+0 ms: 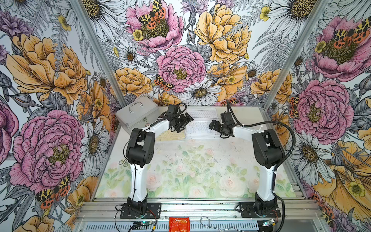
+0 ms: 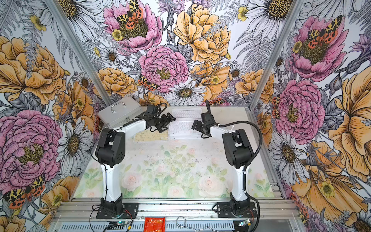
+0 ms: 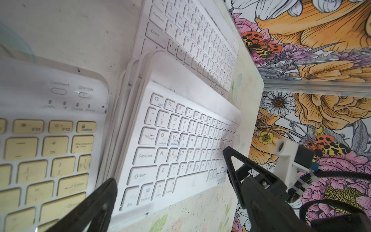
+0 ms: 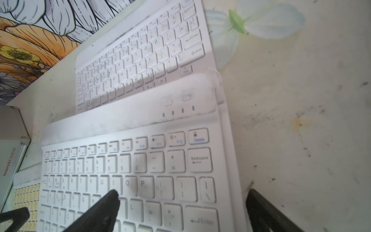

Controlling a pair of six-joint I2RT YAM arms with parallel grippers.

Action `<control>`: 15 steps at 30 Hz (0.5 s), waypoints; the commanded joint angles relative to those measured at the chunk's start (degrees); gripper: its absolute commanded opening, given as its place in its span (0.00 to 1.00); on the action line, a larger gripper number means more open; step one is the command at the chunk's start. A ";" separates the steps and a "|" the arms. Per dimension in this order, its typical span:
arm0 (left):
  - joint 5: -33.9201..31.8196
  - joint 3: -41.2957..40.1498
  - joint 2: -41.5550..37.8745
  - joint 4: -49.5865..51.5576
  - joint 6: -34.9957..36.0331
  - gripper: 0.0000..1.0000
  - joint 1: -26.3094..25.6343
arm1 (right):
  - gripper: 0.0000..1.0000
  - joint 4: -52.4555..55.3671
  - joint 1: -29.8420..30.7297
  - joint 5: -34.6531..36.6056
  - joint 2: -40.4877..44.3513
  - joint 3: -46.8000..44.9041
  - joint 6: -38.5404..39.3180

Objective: Stack the numeric keypads
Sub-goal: Adjust the numeric keypad.

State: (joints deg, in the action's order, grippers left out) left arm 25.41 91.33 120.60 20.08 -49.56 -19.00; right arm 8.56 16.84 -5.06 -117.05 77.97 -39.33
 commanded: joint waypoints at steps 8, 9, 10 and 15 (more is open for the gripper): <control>1.40 0.97 0.10 -1.44 -0.61 0.99 -0.23 | 1.00 3.99 1.91 4.31 2.45 3.65 2.81; 1.40 0.98 0.24 -1.44 -0.66 0.99 -0.28 | 1.00 4.18 2.04 4.29 2.30 3.91 2.85; 1.51 1.02 0.34 -1.44 -0.69 0.99 -0.28 | 1.00 4.37 2.03 4.14 2.19 4.10 2.96; 1.49 1.12 0.35 -1.42 -0.80 0.99 -0.44 | 1.00 4.90 2.68 4.36 2.07 4.86 3.43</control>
State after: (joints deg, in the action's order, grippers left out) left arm 25.61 91.33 120.60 19.92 -49.58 -19.00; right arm 13.23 18.63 -1.45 -117.05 80.62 -37.26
